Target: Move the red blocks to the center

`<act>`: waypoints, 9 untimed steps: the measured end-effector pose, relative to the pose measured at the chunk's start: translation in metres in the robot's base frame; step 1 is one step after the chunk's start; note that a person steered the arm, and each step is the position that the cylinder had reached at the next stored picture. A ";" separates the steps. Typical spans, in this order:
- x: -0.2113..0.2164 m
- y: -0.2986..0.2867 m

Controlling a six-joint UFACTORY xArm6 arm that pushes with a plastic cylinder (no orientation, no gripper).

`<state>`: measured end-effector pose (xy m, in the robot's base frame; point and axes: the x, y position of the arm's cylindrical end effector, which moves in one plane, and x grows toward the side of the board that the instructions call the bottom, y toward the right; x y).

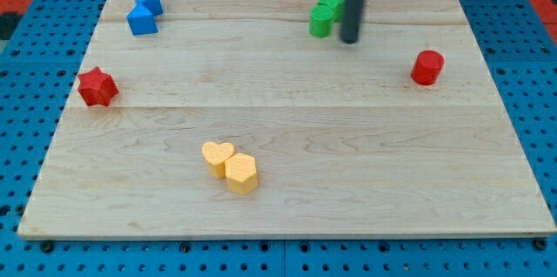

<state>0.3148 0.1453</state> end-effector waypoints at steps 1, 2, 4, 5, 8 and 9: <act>0.003 0.096; 0.051 0.099; 0.083 -0.080; 0.115 -0.079; 0.171 -0.377; 0.144 -0.442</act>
<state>0.4590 -0.2968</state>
